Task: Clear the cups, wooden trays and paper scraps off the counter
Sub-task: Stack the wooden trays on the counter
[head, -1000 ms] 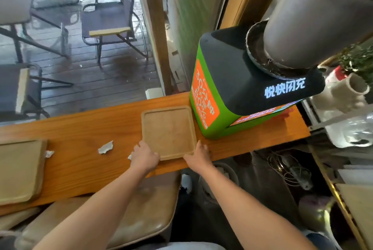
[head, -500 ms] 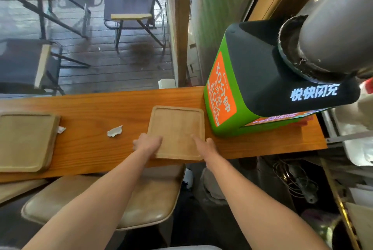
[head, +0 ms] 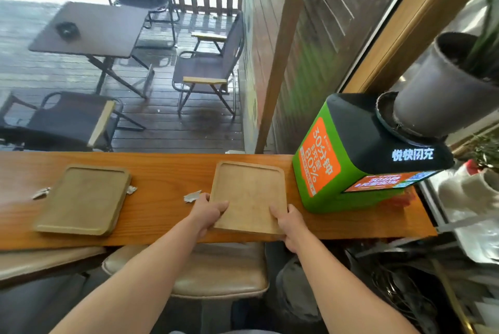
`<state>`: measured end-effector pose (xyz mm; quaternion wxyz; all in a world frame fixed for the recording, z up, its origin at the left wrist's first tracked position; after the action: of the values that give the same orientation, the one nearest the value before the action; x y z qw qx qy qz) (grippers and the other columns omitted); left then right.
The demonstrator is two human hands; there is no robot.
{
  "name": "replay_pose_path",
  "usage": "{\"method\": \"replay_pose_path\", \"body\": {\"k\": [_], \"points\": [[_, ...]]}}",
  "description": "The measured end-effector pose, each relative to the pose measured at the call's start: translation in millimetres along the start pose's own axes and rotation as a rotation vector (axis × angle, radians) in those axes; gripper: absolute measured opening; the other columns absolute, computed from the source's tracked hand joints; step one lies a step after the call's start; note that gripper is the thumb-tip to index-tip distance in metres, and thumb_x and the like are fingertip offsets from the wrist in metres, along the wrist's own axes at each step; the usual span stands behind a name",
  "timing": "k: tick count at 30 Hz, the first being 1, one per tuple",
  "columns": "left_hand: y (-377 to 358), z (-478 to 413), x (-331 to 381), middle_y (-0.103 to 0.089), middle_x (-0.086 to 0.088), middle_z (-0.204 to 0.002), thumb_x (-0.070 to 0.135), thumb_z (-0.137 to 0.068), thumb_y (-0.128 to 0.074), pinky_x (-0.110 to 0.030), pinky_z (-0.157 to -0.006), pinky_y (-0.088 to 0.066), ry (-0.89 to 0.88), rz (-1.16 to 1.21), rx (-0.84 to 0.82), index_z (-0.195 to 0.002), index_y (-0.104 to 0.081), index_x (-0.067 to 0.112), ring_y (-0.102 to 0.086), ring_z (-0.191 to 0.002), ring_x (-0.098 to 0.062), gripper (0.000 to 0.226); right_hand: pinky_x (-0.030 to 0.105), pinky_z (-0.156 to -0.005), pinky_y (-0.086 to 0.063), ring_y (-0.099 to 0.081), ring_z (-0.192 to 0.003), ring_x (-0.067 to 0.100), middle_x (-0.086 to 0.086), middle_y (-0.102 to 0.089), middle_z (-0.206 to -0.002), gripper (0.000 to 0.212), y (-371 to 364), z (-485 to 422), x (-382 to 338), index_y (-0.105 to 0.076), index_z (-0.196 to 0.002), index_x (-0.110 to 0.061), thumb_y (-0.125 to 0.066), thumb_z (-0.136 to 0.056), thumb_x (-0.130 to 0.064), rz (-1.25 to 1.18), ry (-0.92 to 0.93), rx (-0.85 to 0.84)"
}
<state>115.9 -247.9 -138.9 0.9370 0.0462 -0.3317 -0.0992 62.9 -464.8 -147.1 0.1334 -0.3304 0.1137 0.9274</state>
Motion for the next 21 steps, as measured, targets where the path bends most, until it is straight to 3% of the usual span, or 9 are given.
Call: {"method": "replay_pose_path", "body": {"k": [2,5,8,12,16,21], "points": [[30,11,-3,-0.061,-0.01,-0.117,0.02,-0.089,-0.072,-0.044,-0.081,-0.06,-0.033,0.032,-0.004,-0.125,-0.041,0.017,-0.065,-0.1,-0.028,0.047,0.047,-0.084,-0.057,-0.065,-0.099,0.029,0.009,-0.067,-0.112,0.032,-23,13,-3,-0.056,-0.119,-0.011,-0.067,-0.094,-0.026,0.051,0.036,-0.02],[77,27,-13,-0.063,-0.008,-0.113,0.017,-0.089,-0.072,-0.037,-0.066,-0.06,-0.075,0.071,0.028,-0.125,-0.044,0.016,-0.067,-0.096,-0.026,0.046,0.039,-0.072,-0.056,-0.064,-0.097,0.027,0.007,-0.066,-0.109,0.027,-62,35,-6,-0.056,-0.115,-0.015,-0.066,-0.094,-0.029,0.127,0.045,-0.087],[125,40,-29,-0.064,-0.006,-0.109,0.016,-0.088,-0.073,-0.035,-0.061,-0.058,-0.092,0.092,0.083,-0.116,-0.048,0.019,-0.068,-0.094,-0.025,0.038,0.043,-0.08,-0.059,-0.066,-0.096,0.028,0.007,-0.067,-0.109,0.024,-103,55,-3,-0.055,-0.113,-0.017,-0.066,-0.094,-0.028,0.161,0.059,-0.143],[182,53,-56,-0.063,-0.003,-0.104,0.016,-0.086,-0.074,-0.036,-0.069,-0.055,-0.131,0.119,0.146,-0.112,-0.048,0.017,-0.065,-0.092,-0.022,0.037,0.034,-0.065,-0.059,-0.068,-0.091,0.023,0.004,-0.068,-0.106,0.025,-152,84,5,-0.054,-0.108,-0.018,-0.07,-0.091,-0.028,0.219,0.142,-0.2],[221,65,-81,-0.059,-0.004,-0.109,0.016,-0.087,-0.073,-0.041,-0.08,-0.055,-0.172,0.186,0.186,-0.125,-0.043,0.017,-0.061,-0.099,-0.024,0.048,0.042,-0.082,-0.059,-0.066,-0.095,0.025,0.005,-0.066,-0.109,0.028,-191,106,21,-0.051,-0.111,-0.018,-0.069,-0.092,-0.028,0.251,0.147,-0.214],[263,86,-103,-0.055,-0.005,-0.12,0.019,-0.085,-0.073,-0.043,-0.094,-0.049,-0.194,0.16,0.224,-0.139,-0.038,0.016,-0.056,-0.109,-0.026,0.064,0.042,-0.081,-0.059,-0.067,-0.092,0.026,0.007,-0.067,-0.105,0.026,-230,130,38,-0.054,-0.11,-0.014,-0.069,-0.092,-0.025,0.273,0.141,-0.218]]}}
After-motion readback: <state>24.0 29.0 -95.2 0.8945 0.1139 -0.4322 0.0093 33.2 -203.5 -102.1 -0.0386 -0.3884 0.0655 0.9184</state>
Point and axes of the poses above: each hand's wrist, its own z-axis away from the middle knuckle, its own y-axis out of the back of the hand, x = y × z, the point moved 2 cm from there along -z, towards the middle knuckle
